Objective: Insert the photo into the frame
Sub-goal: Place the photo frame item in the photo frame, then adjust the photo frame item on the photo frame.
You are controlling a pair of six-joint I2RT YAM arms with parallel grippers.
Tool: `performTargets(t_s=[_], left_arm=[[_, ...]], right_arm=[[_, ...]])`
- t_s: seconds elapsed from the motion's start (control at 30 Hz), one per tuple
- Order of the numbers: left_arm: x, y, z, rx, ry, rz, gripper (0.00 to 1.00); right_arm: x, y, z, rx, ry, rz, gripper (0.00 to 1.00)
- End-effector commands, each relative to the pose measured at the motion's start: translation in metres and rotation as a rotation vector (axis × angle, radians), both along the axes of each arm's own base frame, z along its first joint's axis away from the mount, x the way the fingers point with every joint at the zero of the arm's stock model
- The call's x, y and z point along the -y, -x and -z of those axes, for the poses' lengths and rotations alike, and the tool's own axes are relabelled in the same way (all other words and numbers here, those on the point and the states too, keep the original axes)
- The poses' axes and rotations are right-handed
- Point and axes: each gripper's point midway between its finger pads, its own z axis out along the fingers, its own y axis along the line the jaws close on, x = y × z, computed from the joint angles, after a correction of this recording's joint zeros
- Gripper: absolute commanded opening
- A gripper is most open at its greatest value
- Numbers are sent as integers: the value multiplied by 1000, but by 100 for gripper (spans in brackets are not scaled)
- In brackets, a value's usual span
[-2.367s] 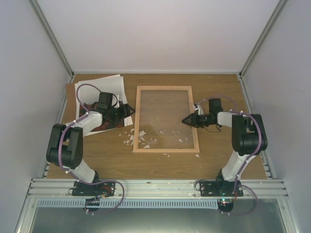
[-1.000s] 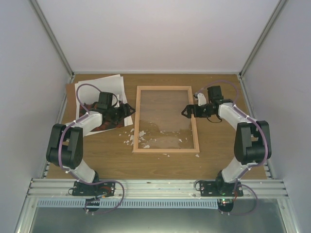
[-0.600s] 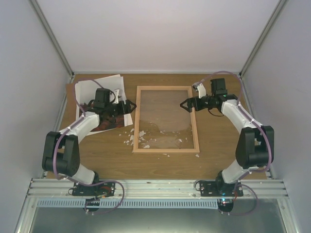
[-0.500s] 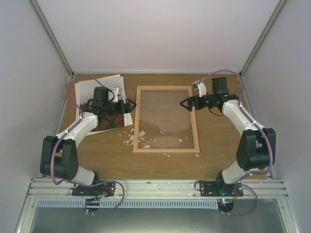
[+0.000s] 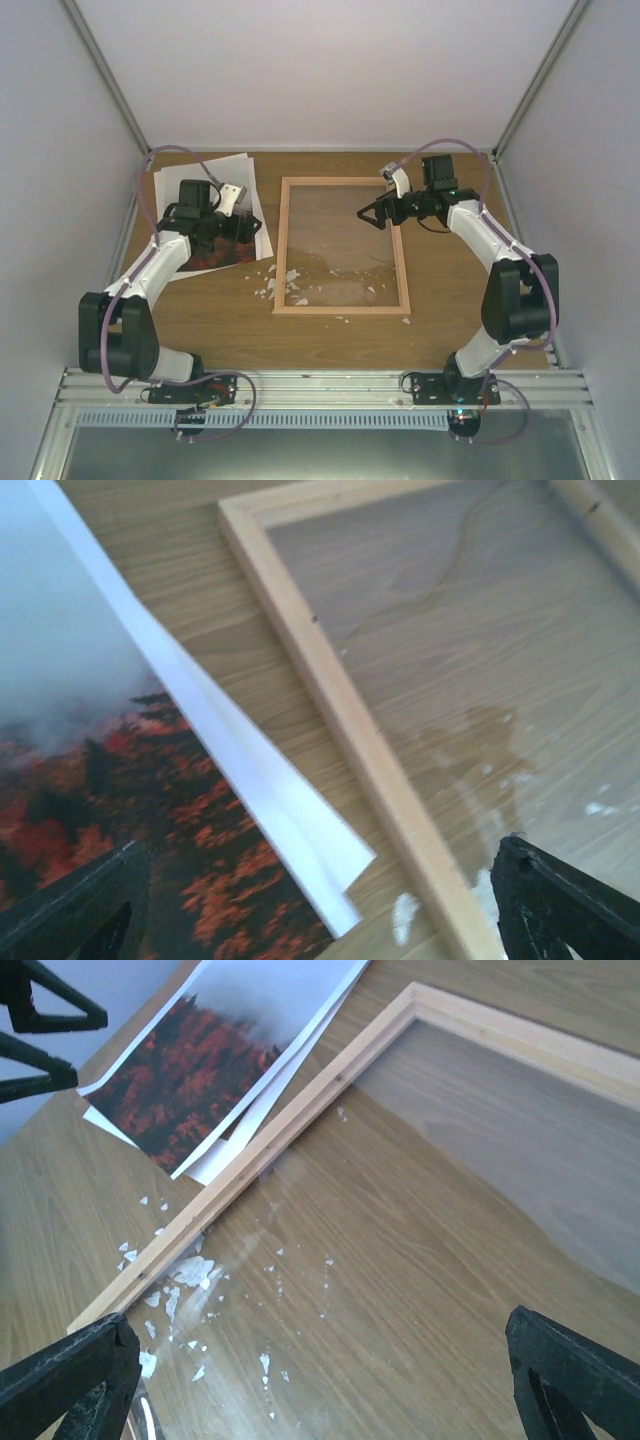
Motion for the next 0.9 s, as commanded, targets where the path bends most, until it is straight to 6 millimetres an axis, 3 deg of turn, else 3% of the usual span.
performTargets(t_s=[0.0,0.23,0.33,0.43,0.57,0.87], left_arm=[[-20,-10,9,43,-189,56,92],[-36,-13,34,25,-367,117,85],[-35,-15,49,-43,-367,133,79],[-27,-24,48,-45,-317,142,70],[-10,-55,31,33,-351,138,70],[14,-140,24,77,-358,75,79]], right_arm=[[-7,5,16,-29,11,-55,100],[-4,10,35,-36,45,-55,100],[-4,10,42,-40,59,-63,100],[-5,8,47,-39,75,-64,100],[-5,5,51,-44,76,-61,100],[-3,6,50,-31,77,-45,100]])
